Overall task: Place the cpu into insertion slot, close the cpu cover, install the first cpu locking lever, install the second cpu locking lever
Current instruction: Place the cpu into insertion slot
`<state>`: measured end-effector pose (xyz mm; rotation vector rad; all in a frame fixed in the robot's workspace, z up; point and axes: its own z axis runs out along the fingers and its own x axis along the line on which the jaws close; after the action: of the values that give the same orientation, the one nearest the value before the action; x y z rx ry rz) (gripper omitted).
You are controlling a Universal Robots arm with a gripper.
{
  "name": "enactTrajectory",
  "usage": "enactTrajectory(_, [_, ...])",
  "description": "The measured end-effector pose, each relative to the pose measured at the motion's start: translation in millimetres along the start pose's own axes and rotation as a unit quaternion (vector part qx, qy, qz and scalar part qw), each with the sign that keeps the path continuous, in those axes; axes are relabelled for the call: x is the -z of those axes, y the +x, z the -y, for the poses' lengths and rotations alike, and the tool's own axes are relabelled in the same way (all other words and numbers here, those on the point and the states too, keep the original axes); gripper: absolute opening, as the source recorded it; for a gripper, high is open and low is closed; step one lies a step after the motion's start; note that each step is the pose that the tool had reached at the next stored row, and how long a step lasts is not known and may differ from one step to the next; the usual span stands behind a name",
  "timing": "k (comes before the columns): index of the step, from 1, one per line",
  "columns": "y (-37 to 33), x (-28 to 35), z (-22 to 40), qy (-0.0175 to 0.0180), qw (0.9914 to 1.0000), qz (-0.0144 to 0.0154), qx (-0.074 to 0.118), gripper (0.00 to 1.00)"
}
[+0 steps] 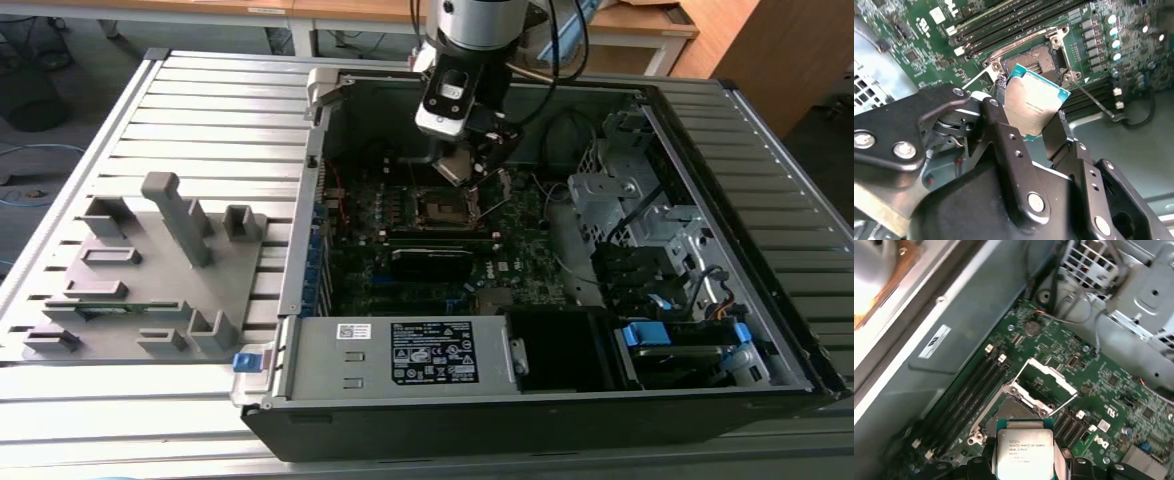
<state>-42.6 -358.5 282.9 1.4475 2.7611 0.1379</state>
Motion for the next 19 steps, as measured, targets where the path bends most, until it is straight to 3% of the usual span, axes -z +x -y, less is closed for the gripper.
enactTrajectory(5, [0.0, -0.3, 0.0, -0.0011, 0.99896, 0.004, -0.045, 0.54])
enactTrajectory(9, [0.0, -0.6, 0.0, -0.0019, 0.99662, 0.0072, -0.082, 0.54])
enactTrajectory(14, [0.0, -0.8, 0.1, -0.0028, 0.99204, 0.0111, -0.125, 0.54])
enactTrajectory(19, [0.0, -1.0, 0.1, -0.0038, 0.98553, 0.0149, -0.169, 0.54])
